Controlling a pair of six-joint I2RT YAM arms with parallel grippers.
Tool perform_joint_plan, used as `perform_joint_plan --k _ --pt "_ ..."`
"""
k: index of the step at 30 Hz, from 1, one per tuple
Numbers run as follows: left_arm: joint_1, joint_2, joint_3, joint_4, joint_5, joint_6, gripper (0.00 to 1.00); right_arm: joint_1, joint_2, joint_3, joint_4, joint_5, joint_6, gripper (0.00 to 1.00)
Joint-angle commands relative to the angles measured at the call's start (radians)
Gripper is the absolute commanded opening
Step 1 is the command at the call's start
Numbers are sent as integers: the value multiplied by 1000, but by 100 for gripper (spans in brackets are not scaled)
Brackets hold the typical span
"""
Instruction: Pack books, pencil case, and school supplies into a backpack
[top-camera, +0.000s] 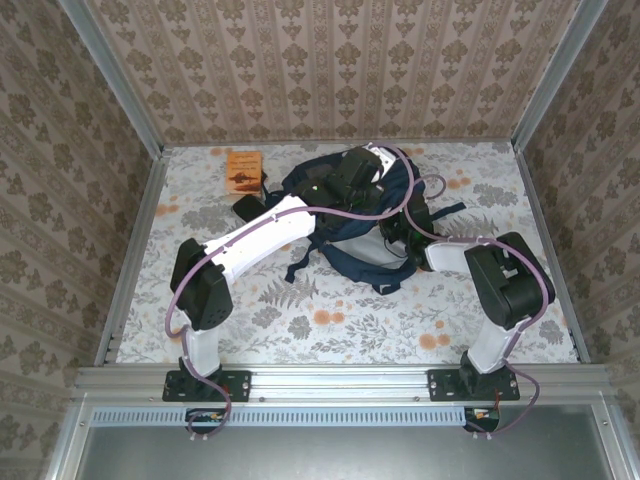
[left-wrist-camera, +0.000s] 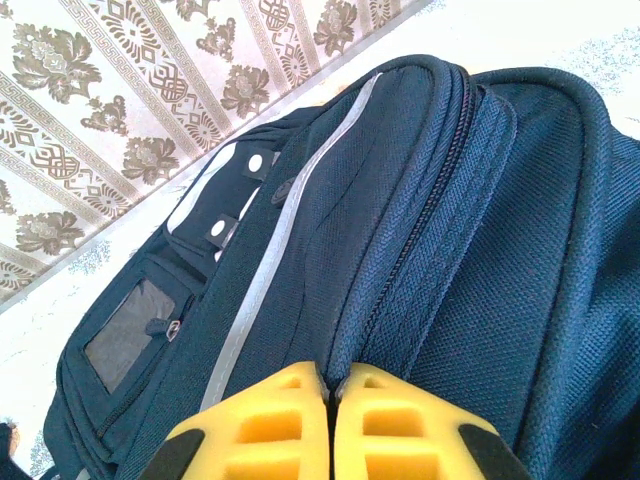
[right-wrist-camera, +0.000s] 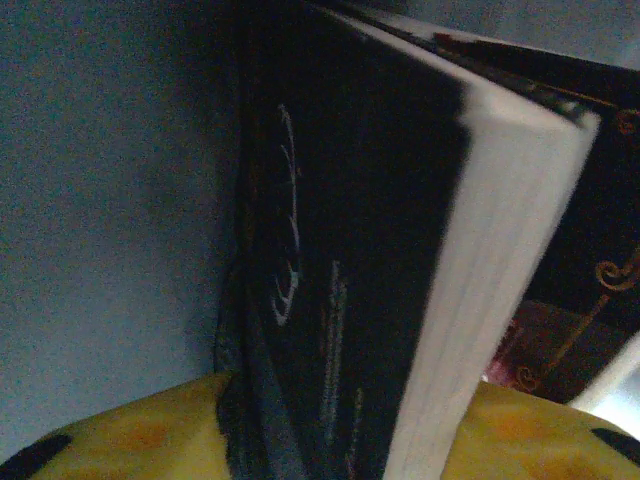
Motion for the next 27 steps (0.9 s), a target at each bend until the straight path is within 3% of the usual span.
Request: perform_joint_plan --k 1,5,10,16,19,23,27 --pt "6 -109 17 133 -9 -52 4 0 -96 -45 -25 8 -12 61" --pt "20 -109 17 130 -5 -69 3 -8 -206 -125 -90 41 -18 66" --pt "43 -97 20 110 37 -93 4 -34 -369 -222 -190 40 4 61" --pt "51 -87 -5 67 121 -99 10 -52 -663 -249 -547 155 -102 57" --pt "58 -84 -22 24 185 -116 25 -60 -804 -237 -730 250 -174 57" --pt "95 -95 -56 -33 212 -198 61 -70 -914 -164 -996 356 -243 57" --pt "172 -113 -119 -67 188 -285 76 -70 -938 -112 -1054 347 -307 60"
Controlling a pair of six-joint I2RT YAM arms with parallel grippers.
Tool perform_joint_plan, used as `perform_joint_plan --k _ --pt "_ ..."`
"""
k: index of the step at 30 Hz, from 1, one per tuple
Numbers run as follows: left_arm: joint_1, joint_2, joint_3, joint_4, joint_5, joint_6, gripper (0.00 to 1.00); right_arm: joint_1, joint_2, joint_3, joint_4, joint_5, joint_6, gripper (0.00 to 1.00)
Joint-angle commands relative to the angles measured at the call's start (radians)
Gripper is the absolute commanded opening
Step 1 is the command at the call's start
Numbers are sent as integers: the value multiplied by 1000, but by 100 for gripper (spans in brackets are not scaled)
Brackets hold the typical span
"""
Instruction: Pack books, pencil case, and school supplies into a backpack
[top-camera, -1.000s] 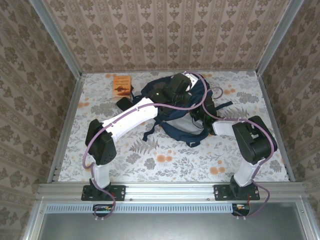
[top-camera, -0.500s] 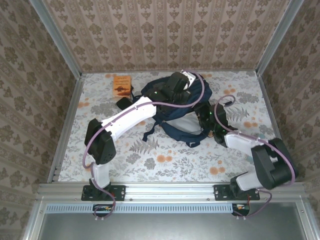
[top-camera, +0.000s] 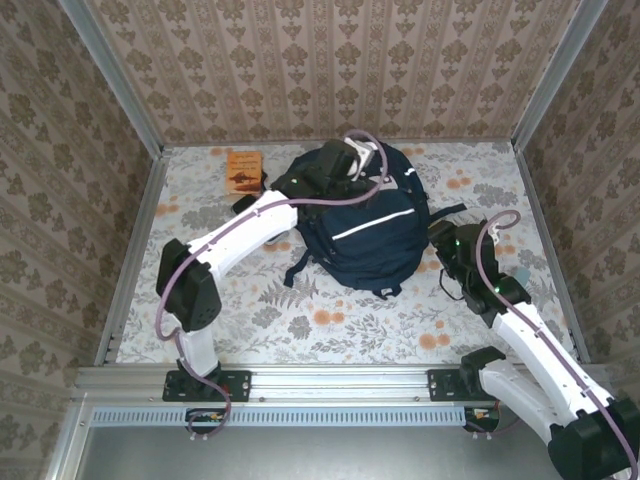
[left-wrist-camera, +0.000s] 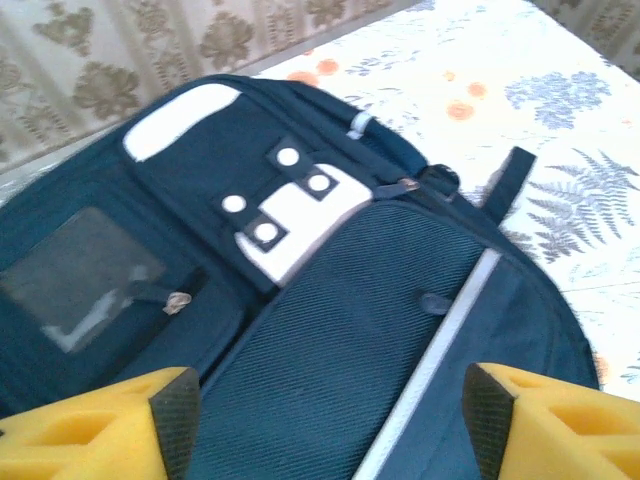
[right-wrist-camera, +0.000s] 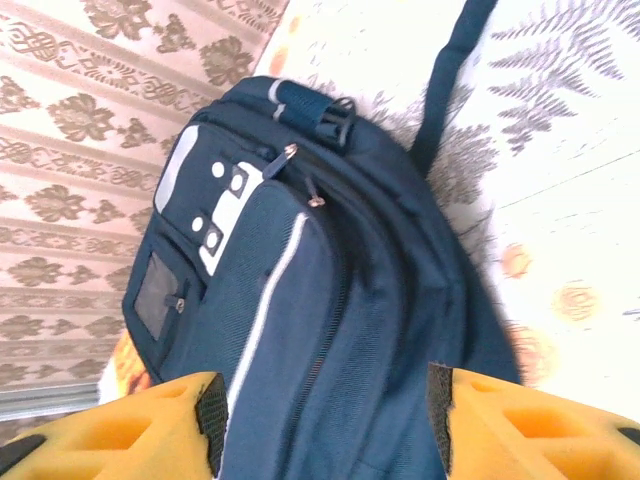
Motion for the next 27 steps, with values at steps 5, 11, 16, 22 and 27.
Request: perform_joint_plan --k 5,11,16,22,27 --pt "218 -43 -89 -108 -4 -174 78 -1 78 118 -127 -62 -180 68" --pt "480 23 -115 -95 58 -243 73 14 210 157 -48 -204 -220 74" --pt "633 162 -46 -86 126 -244 65 36 273 172 -21 -255 -224 76" --pt "723 316 97 -176 127 -220 65 44 275 178 -35 -260 -231 76" --pt "785 413 174 -215 238 -207 59 46 263 170 -41 -259 -228 76"
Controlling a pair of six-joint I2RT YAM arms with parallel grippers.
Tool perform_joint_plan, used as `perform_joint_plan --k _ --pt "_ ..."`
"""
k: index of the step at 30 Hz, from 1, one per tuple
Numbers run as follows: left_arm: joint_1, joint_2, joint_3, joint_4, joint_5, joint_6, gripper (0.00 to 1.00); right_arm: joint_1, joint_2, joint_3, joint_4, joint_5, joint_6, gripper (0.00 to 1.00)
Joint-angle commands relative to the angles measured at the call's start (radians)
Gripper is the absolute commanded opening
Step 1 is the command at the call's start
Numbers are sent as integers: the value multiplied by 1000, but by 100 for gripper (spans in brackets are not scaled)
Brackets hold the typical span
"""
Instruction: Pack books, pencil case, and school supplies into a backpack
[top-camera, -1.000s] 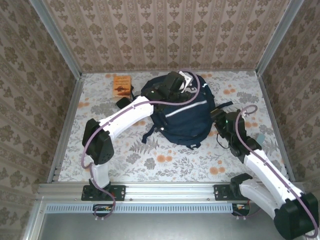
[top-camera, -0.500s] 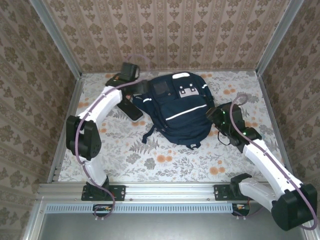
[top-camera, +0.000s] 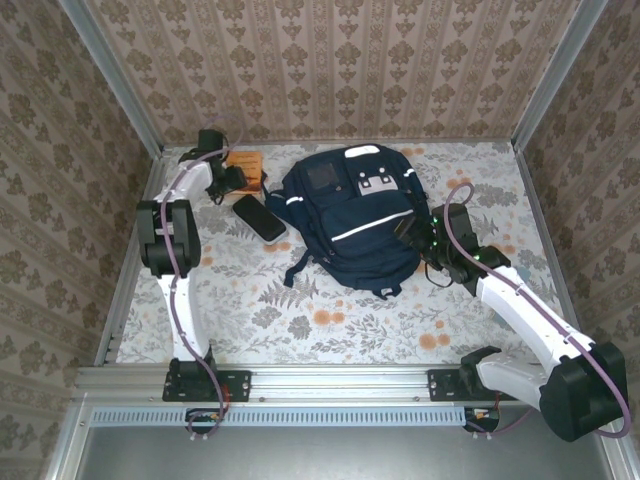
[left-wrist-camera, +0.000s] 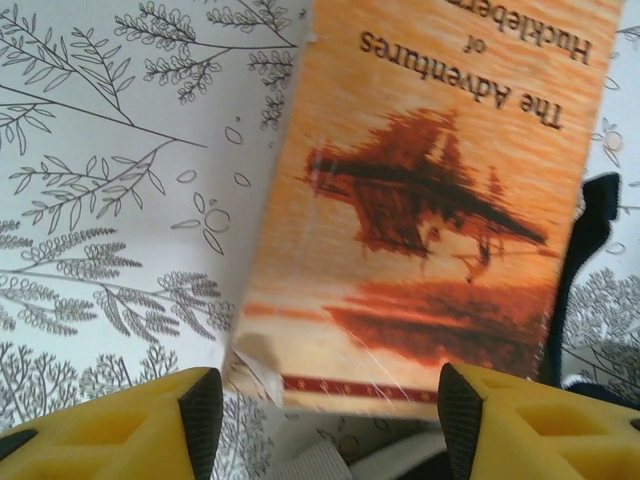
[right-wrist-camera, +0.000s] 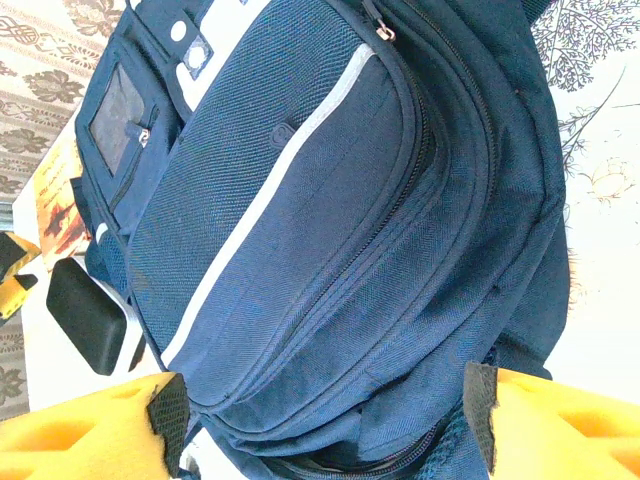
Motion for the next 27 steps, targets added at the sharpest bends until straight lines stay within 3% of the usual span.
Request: perform_joint_plan --k 1,9,14,18,27 --pt "38 40 72 -57 106 18 57 6 -17 17 9 -19 -16 76" --pt "59 115 122 -118 117 35 45 7 -34 6 5 -20 -6 76" --pt "67 131 100 -146 99 28 28 9 -45 2 0 -15 -2 76" --pt "75 109 58 -172 1 15 16 9 -50 1 -1 -13 1 76" --pt "140 -99 -292 -127 -77 -81 11 10 -57 -4 10 -22 10 76"
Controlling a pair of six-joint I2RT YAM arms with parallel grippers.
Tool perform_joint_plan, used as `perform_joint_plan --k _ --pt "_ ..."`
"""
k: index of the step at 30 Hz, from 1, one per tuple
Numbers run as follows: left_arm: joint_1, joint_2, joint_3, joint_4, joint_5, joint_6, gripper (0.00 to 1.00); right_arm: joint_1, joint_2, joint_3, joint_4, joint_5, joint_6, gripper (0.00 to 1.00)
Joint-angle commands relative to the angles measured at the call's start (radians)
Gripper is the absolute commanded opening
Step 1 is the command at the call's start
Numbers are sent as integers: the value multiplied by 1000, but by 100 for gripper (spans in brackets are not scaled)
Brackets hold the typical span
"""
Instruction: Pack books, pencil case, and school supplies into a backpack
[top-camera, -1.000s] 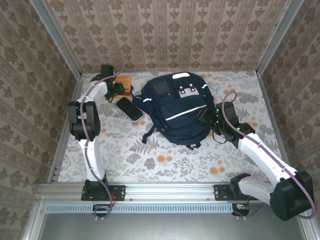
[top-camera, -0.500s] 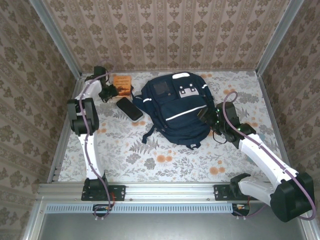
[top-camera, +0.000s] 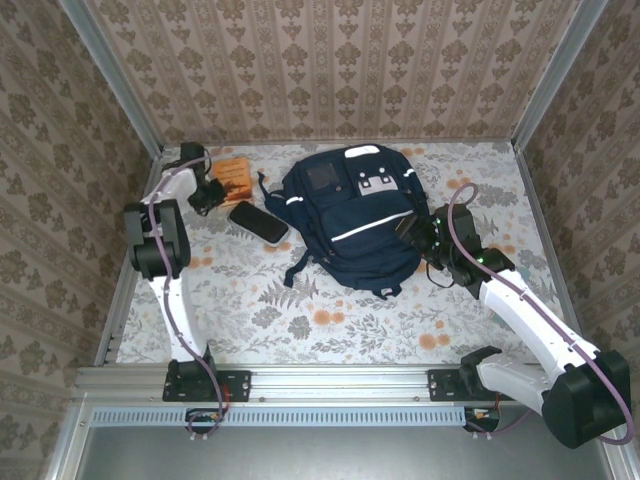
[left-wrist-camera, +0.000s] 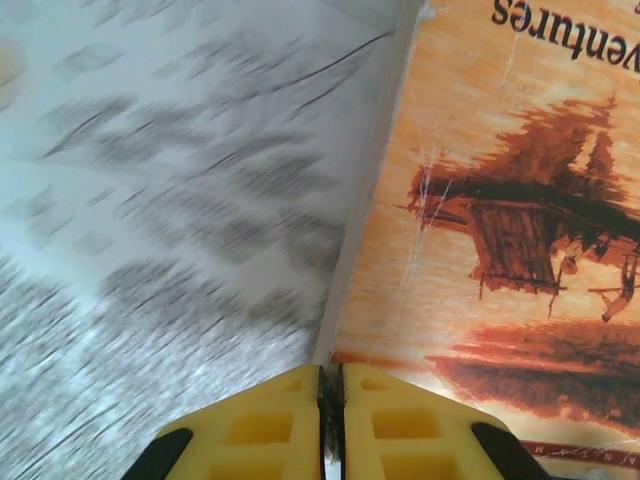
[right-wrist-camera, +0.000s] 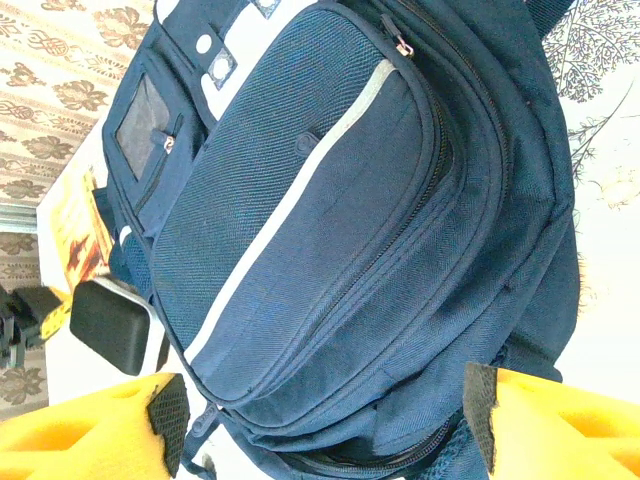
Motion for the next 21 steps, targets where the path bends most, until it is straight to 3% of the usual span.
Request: perform_joint_plan --k 1,10,21 --pt "40 -89 -192 -81 -93 -69 11 8 -20 -4 12 -24 7 76" --pt "9 -372 -534 -20 -96 -119 11 16 -18 10 32 -34 10 76" --pt "-121 -695 -918 53 -21 -219 10 26 -22 0 38 -20 18 76"
